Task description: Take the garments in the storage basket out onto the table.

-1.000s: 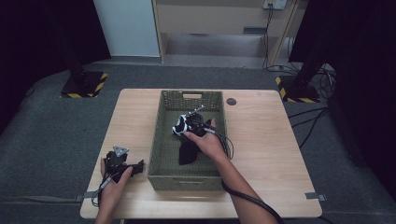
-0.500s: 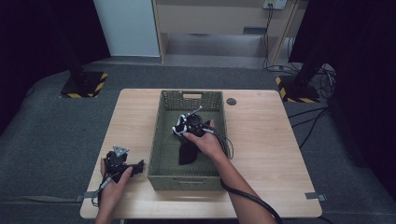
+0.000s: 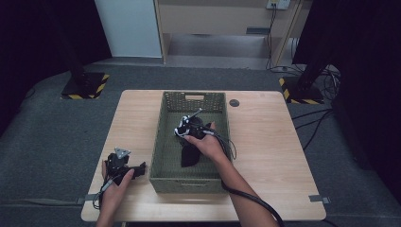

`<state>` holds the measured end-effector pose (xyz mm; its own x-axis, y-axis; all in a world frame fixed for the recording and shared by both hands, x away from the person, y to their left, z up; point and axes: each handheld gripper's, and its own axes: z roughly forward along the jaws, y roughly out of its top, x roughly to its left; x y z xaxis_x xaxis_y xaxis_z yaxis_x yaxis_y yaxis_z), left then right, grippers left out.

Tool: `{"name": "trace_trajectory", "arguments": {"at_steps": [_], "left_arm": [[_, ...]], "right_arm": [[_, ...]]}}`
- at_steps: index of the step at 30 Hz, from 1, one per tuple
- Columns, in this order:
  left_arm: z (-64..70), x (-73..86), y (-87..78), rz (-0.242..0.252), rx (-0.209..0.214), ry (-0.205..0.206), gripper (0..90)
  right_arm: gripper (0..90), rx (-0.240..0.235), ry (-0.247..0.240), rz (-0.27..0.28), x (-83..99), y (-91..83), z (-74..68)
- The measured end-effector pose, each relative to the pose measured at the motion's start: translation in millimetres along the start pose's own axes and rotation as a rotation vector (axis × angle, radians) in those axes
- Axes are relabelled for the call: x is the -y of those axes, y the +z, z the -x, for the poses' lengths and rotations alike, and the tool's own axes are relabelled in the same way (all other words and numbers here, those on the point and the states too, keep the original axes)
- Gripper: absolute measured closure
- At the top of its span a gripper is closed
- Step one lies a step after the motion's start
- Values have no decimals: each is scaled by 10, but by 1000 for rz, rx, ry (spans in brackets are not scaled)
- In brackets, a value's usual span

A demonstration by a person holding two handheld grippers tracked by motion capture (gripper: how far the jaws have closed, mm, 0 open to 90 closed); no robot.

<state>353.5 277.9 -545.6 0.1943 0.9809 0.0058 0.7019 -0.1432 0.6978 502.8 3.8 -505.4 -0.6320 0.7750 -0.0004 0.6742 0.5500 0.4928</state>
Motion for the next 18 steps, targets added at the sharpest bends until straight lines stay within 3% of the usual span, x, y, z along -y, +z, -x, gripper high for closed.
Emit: {"name": "trace_trajectory", "arguments": {"at_steps": [18], "left_arm": [[0, 0, 0, 0, 0, 0, 0]], "right_arm": [[17, 5, 3, -35, 15, 117, 26]]}}
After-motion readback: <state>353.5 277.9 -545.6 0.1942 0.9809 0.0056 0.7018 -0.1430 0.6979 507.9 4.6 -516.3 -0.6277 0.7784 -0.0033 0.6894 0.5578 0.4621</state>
